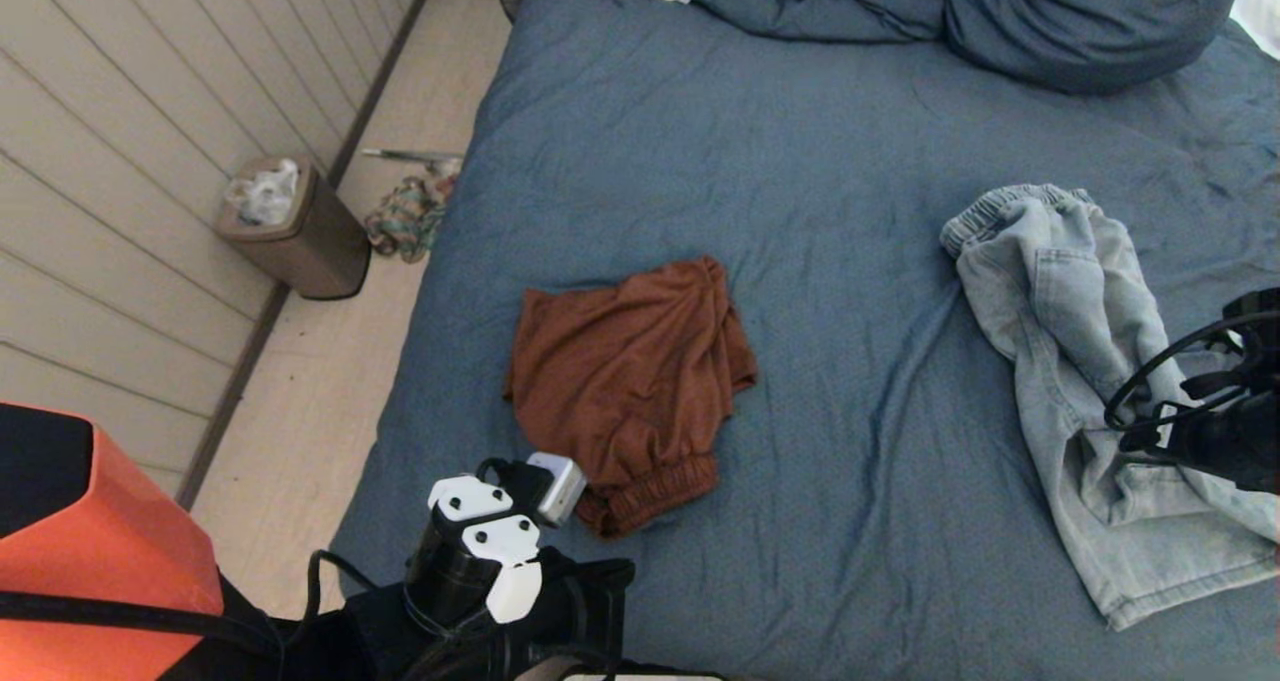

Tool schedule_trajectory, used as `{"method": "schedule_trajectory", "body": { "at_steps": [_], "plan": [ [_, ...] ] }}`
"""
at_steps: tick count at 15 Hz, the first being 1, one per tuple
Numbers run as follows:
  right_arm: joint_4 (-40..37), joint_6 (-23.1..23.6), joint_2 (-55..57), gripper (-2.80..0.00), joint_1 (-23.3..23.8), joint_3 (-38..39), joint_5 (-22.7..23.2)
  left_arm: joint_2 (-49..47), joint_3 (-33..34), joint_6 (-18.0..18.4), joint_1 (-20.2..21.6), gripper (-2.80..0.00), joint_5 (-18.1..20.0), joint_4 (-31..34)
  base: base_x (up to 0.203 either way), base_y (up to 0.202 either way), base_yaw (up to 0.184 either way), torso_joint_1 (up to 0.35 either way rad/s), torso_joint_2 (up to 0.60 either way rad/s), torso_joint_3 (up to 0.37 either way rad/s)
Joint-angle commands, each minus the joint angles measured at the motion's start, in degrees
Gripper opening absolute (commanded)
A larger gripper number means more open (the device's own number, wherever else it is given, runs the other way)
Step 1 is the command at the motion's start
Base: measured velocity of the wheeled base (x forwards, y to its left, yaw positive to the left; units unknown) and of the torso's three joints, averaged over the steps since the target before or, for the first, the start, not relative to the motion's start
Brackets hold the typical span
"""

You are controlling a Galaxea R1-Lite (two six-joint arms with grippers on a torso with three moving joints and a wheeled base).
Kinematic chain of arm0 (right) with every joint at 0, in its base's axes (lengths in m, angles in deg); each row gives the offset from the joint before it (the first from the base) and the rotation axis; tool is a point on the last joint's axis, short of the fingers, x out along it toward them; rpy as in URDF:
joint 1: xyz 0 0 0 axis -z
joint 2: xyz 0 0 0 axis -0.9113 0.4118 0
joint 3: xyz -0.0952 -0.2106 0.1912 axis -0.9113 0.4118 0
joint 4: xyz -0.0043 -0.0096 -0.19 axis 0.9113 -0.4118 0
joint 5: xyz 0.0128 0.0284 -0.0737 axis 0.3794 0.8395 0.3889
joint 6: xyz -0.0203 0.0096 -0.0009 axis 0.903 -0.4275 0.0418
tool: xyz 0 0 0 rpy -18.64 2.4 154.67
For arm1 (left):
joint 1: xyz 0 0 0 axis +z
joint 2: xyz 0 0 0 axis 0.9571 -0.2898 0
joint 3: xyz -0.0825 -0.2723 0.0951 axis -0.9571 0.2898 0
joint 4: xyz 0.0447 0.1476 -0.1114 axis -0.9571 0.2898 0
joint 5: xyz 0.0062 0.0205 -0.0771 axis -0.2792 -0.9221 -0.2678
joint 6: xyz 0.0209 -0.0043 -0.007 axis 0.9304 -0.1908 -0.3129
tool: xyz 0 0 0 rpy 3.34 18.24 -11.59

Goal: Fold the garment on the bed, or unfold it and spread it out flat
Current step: Fold the blue shorts

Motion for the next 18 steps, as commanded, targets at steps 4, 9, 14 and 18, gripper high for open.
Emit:
{"method": "schedule_trajectory", "body": {
  "at_steps": [4,9,14,18],
  "plan": [
    [0.32,-1.5,2.53,0.0,-2.38,1.67,-0.05,0.13,0.08,-0.16,0.01,-2.8,-0.07,-0.34,0.0,0.0,0.0,0.0,0.0,0.0],
    [0.49,-1.69,3.44,0.0,-0.56,1.91,-0.12,0.1,0.08,-0.14,0.04,-2.8,-0.16,-0.34,0.0,0.0,0.0,0.0,0.0,0.0],
    [0.75,-1.78,4.49,-2.8,-0.82,2.05,-0.03,-0.01,0.08,-0.15,0.04,-2.8,-0.15,-0.34,0.0,0.0,0.0,0.0,0.0,0.0],
    [0.75,-1.78,4.71,-2.8,-0.82,2.05,-0.03,0.32,0.08,-0.18,-0.03,-2.8,-0.16,-0.34,0.0,0.0,0.0,0.0,0.0,0.0]
  ]
}}
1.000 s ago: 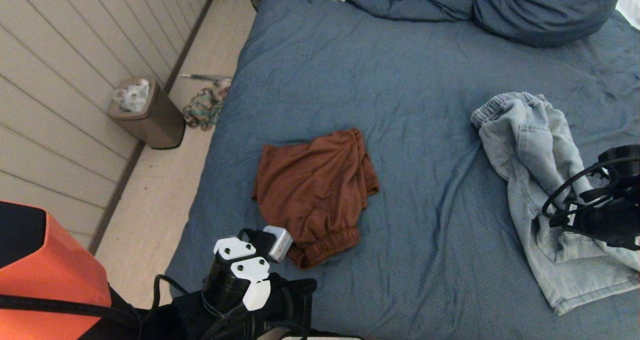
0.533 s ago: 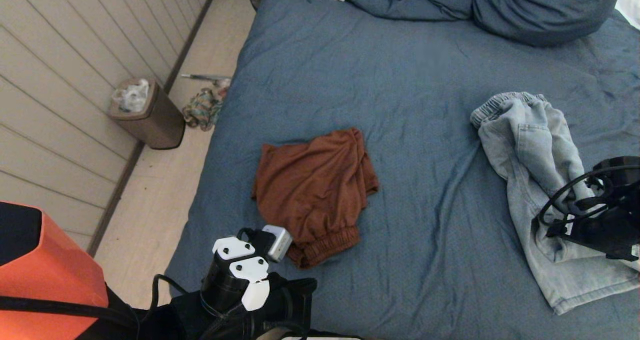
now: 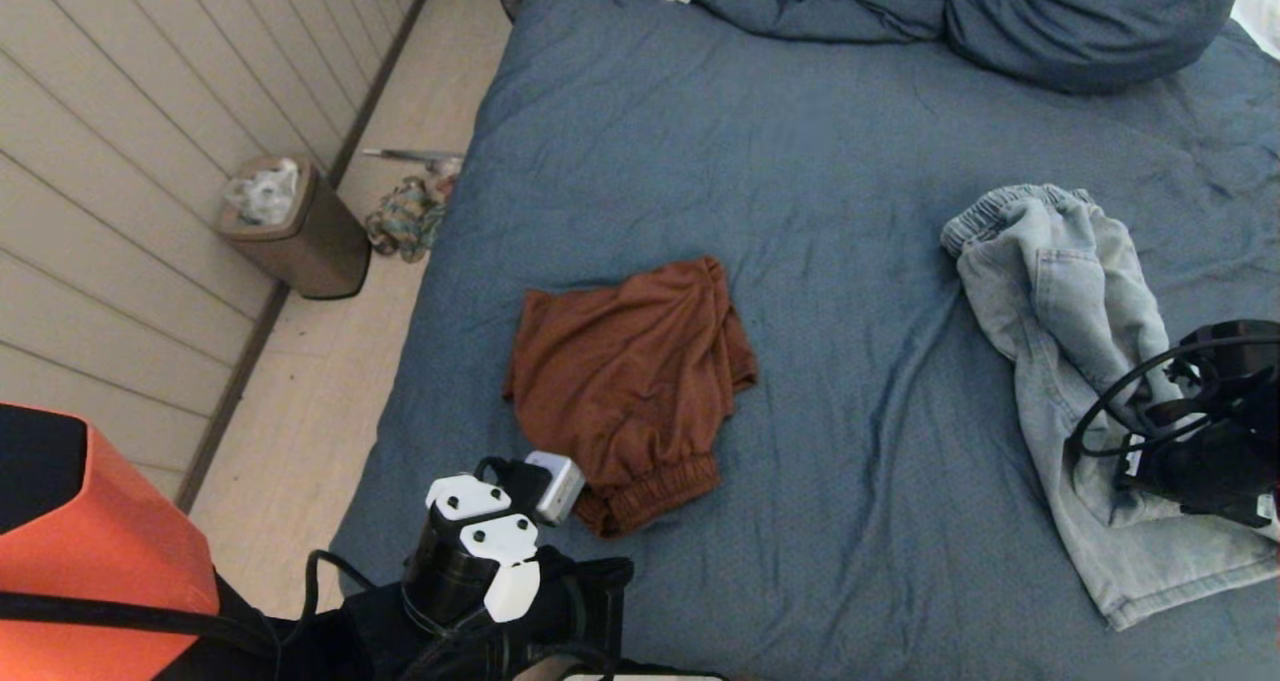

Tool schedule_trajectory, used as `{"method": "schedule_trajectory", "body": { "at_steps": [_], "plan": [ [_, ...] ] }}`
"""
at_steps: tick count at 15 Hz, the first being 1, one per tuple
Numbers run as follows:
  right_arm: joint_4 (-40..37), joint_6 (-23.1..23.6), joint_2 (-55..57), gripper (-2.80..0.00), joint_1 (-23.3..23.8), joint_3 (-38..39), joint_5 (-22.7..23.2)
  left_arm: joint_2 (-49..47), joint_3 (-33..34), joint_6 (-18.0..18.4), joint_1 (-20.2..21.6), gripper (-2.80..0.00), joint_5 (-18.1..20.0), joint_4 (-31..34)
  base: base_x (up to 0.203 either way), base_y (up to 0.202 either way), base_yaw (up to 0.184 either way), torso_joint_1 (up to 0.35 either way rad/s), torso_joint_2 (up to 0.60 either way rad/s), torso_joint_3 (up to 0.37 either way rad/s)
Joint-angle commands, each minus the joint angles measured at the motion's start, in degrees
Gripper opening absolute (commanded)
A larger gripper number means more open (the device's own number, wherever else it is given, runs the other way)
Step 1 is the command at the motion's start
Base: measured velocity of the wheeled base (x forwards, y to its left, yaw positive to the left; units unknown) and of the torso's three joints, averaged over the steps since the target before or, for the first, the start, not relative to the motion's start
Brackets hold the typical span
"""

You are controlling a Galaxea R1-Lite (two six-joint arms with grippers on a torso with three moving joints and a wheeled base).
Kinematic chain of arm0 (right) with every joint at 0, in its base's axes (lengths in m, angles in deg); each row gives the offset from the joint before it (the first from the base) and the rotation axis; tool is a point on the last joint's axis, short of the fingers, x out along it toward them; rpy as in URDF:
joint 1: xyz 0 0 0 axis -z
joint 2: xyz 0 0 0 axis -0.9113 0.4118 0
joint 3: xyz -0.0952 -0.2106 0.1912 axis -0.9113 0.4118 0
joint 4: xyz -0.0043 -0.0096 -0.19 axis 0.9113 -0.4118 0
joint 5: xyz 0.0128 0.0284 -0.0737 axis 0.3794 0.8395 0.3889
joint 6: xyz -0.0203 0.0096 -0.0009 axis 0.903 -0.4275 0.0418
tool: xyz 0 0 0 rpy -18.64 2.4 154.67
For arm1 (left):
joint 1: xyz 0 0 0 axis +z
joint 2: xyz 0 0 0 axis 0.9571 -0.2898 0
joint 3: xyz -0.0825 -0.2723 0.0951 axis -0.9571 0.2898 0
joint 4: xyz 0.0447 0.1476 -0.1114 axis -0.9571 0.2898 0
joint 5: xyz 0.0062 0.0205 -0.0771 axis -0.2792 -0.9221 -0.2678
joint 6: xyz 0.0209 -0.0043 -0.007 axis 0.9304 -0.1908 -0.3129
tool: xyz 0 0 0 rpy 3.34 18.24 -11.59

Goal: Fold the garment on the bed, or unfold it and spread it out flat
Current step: Fold the blue shorts

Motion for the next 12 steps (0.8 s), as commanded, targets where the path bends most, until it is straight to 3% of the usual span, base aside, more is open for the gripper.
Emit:
{"method": "schedule_trajectory", "body": {
  "at_steps": [1,8,12],
  "plan": [
    [-0.04,-0.07,0.18,-2.8,0.05,-0.06,-0.06,0.1,0.02,-0.12,0.02,-2.8,-0.02,-0.36,0.0,0.0,0.0,0.0,0.0,0.0],
    [-0.27,0.4,-11.27,-2.8,0.44,6.78,-0.14,0.66,0.02,-0.12,0.02,-2.8,-0.18,-0.36,0.0,0.0,0.0,0.0,0.0,0.0],
    [-0.65,5.24,-20.72,-2.8,1.5,12.18,-0.1,0.72,0.02,-0.12,0.01,-2.8,-0.2,-0.36,0.0,0.0,0.0,0.0,0.0,0.0]
  ]
}}
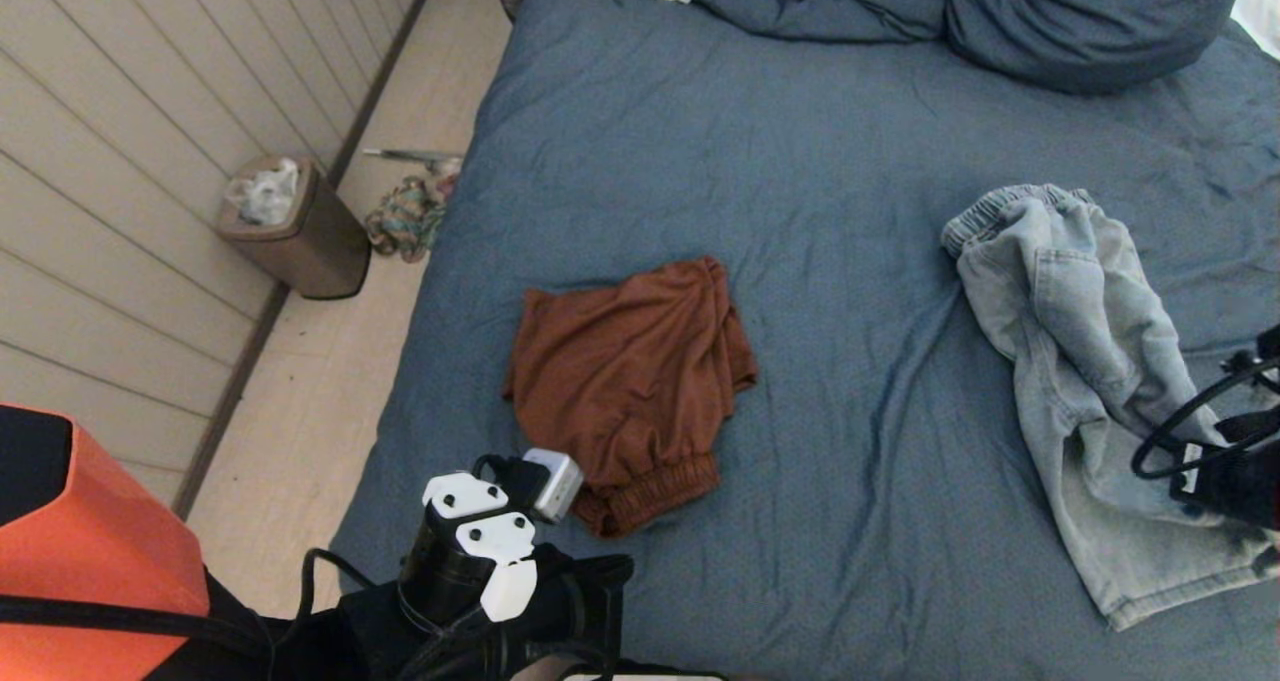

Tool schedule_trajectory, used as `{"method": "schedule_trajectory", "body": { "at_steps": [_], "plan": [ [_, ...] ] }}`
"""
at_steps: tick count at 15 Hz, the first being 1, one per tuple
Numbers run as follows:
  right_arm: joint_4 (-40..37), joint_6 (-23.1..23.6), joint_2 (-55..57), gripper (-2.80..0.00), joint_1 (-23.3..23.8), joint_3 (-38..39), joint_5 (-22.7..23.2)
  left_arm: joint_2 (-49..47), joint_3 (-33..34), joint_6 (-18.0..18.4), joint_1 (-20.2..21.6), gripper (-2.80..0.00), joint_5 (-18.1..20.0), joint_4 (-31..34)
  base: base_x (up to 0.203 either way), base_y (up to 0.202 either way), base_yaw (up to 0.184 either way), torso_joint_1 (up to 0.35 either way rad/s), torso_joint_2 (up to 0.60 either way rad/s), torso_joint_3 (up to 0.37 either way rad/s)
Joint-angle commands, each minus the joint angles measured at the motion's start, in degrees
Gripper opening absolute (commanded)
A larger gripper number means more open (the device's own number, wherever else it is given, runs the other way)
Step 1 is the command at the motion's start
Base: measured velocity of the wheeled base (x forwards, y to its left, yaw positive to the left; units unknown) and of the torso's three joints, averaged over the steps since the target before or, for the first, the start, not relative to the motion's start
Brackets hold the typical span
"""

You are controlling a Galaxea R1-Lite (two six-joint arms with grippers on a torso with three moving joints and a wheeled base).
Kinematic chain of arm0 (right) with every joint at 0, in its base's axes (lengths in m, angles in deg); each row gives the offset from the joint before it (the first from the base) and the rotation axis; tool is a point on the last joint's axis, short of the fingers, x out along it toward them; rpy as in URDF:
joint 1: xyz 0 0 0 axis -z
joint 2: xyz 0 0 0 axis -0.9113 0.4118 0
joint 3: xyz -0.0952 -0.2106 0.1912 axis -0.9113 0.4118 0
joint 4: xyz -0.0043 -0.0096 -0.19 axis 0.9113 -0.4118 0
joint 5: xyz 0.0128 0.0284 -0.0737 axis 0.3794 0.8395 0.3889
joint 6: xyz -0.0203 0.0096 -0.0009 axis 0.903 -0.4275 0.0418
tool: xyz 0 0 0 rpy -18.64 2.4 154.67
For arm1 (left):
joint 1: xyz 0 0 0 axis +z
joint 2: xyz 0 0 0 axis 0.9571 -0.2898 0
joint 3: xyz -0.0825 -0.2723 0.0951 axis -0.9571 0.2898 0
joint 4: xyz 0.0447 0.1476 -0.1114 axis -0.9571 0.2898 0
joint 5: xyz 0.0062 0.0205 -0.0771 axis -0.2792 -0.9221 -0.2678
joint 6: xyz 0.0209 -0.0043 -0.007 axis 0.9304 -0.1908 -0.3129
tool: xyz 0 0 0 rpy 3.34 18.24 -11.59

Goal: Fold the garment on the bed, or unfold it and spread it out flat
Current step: Fold the blue shorts

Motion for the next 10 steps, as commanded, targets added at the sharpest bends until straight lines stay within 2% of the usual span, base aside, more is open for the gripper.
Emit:
{"method": "schedule_trajectory", "body": {
  "at_steps": [1,10],
  "plan": [
    [0.0,2.93,-6.47,-2.8,1.5,4.27,-0.01,0.24,0.0,-0.17,-0.02,-2.8,-0.03,-0.34,0.0,0.0,0.0,0.0,0.0,0.0],
    [0.64,7.41,-6.29,-2.8,1.88,13.33,0.43,0.24,0.18,-0.25,-0.41,-2.8,0.15,-0.41,0.0,0.0,0.0,0.0,0.0,0.0]
  ]
}}
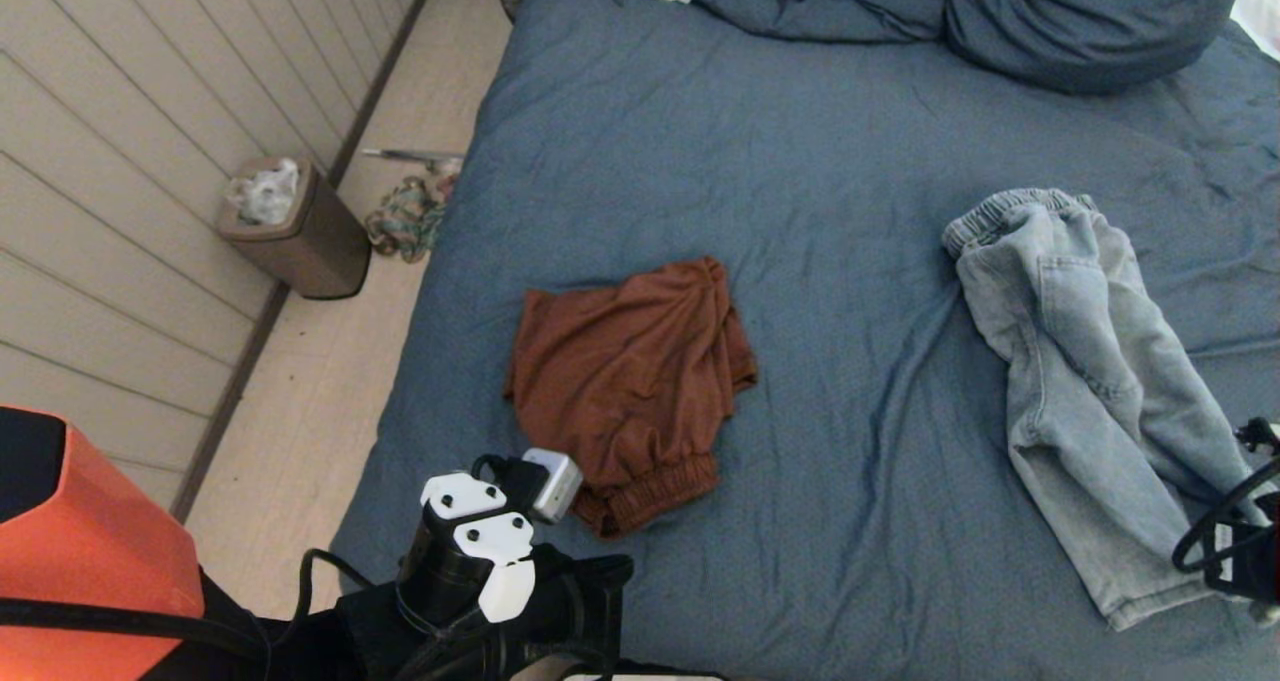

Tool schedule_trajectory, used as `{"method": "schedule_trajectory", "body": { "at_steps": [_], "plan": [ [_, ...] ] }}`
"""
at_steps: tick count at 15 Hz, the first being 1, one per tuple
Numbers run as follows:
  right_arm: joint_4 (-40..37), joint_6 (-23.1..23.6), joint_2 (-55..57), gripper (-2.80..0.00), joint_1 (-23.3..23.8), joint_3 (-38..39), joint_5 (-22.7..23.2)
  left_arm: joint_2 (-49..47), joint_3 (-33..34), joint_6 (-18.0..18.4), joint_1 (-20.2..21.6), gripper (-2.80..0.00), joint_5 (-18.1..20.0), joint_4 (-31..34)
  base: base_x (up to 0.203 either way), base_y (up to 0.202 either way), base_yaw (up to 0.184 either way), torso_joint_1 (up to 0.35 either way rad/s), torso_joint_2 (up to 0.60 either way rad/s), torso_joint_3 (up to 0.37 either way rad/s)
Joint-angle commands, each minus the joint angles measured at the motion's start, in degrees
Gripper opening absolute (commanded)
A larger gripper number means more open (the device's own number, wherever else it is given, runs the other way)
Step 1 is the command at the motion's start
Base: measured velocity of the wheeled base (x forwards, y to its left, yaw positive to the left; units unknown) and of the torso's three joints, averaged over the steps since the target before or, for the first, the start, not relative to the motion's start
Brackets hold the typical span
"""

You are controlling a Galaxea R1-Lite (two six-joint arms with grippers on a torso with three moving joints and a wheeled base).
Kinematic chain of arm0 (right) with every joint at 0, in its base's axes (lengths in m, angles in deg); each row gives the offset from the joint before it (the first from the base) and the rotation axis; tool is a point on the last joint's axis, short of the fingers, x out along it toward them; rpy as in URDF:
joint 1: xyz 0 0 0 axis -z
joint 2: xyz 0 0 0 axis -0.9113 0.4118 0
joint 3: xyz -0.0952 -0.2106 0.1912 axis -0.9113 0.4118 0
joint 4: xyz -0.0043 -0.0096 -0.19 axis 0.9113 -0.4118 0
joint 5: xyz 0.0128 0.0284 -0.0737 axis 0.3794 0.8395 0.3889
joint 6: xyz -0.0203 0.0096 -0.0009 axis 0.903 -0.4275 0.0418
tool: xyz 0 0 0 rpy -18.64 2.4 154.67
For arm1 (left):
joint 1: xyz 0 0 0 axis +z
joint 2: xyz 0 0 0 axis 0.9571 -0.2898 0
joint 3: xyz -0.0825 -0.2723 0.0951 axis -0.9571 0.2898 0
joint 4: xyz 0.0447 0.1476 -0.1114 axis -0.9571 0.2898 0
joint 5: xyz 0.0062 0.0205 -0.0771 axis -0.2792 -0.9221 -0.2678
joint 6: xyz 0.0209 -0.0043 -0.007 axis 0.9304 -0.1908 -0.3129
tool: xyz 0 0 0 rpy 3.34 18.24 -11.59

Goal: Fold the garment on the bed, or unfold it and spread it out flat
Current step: Fold the blue shorts

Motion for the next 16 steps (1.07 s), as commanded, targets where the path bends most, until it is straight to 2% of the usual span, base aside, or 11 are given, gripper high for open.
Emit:
{"method": "schedule_trajectory", "body": {
  "at_steps": [1,6,11,16],
  "plan": [
    [0.01,0.12,0.35,-2.8,-0.23,2.12,0.01,0.02,0.11,-0.21,-0.36,-2.8,-0.03,-0.4,0.0,0.0,0.0,0.0,0.0,0.0],
    [0.65,0.62,1.55,-2.8,-1.2,5.45,-0.02,0.02,0.28,-0.21,-0.77,-2.8,-0.2,-1.1,0.0,0.0,0.0,0.0,0.0,0.0],
    [6.93,1.88,2.96,-2.8,-0.68,7.13,0.07,0.02,0.37,-0.21,-0.79,-2.8,-0.2,-1.1,0.0,0.0,0.0,0.0,0.0,0.0],
    [7.06,2.96,-4.03,-2.8,-2.18,5.69,1.15,-0.26,0.28,-0.13,-0.79,-2.8,-0.2,-1.1,0.0,0.0,0.0,0.0,0.0,0.0]
  ]
}}
